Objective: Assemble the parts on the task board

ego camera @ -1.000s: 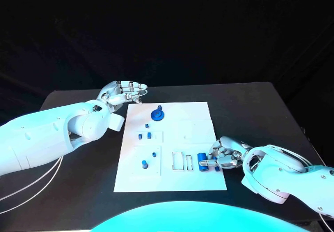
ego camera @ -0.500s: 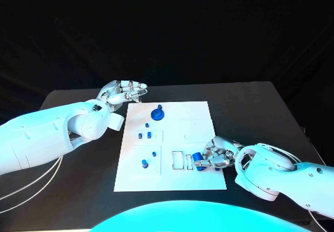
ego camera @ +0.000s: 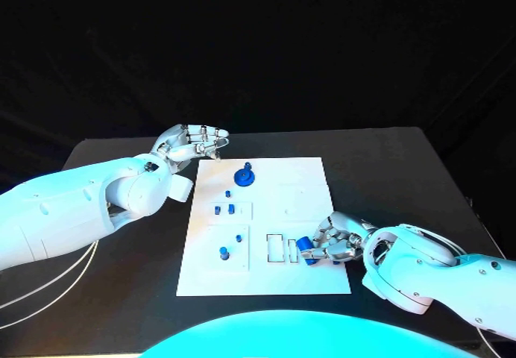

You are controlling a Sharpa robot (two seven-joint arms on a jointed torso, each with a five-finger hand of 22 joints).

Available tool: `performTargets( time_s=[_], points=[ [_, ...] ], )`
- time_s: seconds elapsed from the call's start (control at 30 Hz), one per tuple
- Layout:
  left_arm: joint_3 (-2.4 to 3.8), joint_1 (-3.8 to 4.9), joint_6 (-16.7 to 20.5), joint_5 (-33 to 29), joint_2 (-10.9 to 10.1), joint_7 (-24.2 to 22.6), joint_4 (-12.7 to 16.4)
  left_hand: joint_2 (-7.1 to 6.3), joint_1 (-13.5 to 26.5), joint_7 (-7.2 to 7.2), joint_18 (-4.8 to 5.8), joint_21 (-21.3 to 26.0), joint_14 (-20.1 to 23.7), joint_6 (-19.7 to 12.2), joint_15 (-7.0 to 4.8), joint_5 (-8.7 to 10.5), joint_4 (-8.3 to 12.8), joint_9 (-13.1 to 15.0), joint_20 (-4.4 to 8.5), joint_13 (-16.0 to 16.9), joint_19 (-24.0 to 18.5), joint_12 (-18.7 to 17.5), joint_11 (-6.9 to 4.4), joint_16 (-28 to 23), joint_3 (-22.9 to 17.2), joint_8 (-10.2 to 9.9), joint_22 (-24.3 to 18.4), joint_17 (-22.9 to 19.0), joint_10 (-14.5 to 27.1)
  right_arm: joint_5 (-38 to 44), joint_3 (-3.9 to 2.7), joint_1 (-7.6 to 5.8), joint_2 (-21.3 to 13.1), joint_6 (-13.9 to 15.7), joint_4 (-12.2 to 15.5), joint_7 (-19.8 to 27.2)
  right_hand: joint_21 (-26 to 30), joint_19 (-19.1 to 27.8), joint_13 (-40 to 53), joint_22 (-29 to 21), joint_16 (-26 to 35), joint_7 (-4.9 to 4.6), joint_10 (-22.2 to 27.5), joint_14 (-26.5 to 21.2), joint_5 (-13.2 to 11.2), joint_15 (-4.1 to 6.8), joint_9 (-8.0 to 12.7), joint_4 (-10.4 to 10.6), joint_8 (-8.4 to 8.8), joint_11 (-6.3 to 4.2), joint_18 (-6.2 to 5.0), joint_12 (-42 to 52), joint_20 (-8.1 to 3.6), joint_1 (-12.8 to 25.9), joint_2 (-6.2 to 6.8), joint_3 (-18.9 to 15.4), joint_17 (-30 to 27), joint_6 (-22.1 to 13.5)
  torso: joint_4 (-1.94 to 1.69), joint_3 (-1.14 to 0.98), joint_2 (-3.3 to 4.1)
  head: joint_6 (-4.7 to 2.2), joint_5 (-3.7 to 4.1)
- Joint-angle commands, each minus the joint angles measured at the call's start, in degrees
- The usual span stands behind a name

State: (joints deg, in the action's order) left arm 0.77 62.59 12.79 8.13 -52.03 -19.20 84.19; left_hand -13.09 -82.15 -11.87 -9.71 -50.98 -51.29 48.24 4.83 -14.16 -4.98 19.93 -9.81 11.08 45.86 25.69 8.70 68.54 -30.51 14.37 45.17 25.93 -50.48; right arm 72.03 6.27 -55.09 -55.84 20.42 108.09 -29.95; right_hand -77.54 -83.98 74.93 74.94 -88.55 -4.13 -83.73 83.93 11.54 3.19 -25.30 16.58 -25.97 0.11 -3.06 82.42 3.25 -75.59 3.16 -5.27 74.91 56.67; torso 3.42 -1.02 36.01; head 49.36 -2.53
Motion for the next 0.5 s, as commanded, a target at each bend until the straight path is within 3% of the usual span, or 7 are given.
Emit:
performTargets(
  time_s=[0.03,0.3,0.5],
  points=[
    [0.03,0.02,-0.94,-0.32,0.13,-0.2,0.12,0.22,0.23,-0.04,-0.74,0.34,0.36,-0.3,-0.09,-0.12,-0.03,0.09,-0.44,-0.01,-0.02,0.2,-0.09,-0.23,0.17,0.19,-0.1,-0.08,0.34,-6.05,0.08,-0.79,-0.45,1.93,0.98,-0.64,-0.17,-2.35,5.72,12.02,-0.34,0.06,-0.65,5.32,0.17,0.43,-0.31,-0.17,-0.55,-0.24,0.74,0.29,-0.56,-0.88,-0.04,0.06,11.31,0.62,0.06,0.03,0.0,-0.12,-0.05],
    [0.03,0.02,-0.91,-0.32,0.26,-0.2,0.03,0.22,0.18,-0.04,-0.75,0.36,0.38,-0.31,-0.09,-0.13,0.0,0.1,-0.44,-0.01,-0.01,0.23,-0.1,-0.23,0.15,0.21,-0.11,-0.1,0.36,-10.85,-0.01,-3.91,-1.0,2.75,3.11,-0.03,-0.35,-2.4,5.85,12.06,-0.36,0.09,-0.73,5.33,0.17,0.46,-0.32,-0.16,-0.59,-0.26,0.77,0.38,-0.58,-1.0,-0.08,0.06,11.39,0.69,0.03,-0.02,-0.02,-0.33,-0.07],
    [0.03,0.02,-0.9,-0.32,0.26,-0.17,0.04,0.22,0.18,-0.04,-0.75,0.36,0.38,-0.31,-0.09,-0.13,0.0,0.1,-0.44,-0.01,-0.01,0.23,-0.1,-0.23,0.15,0.21,-0.11,-0.1,0.36,-12.71,-0.01,-4.6,0.32,2.15,2.97,0.13,-0.35,-2.4,5.87,12.06,-0.36,0.1,-0.75,5.33,0.15,0.47,-0.33,-0.1,-0.63,-0.27,0.77,0.39,-0.6,-0.99,-0.11,0.01,11.37,0.76,0.08,-0.05,0.08,-0.26,-0.14]
  ],
)
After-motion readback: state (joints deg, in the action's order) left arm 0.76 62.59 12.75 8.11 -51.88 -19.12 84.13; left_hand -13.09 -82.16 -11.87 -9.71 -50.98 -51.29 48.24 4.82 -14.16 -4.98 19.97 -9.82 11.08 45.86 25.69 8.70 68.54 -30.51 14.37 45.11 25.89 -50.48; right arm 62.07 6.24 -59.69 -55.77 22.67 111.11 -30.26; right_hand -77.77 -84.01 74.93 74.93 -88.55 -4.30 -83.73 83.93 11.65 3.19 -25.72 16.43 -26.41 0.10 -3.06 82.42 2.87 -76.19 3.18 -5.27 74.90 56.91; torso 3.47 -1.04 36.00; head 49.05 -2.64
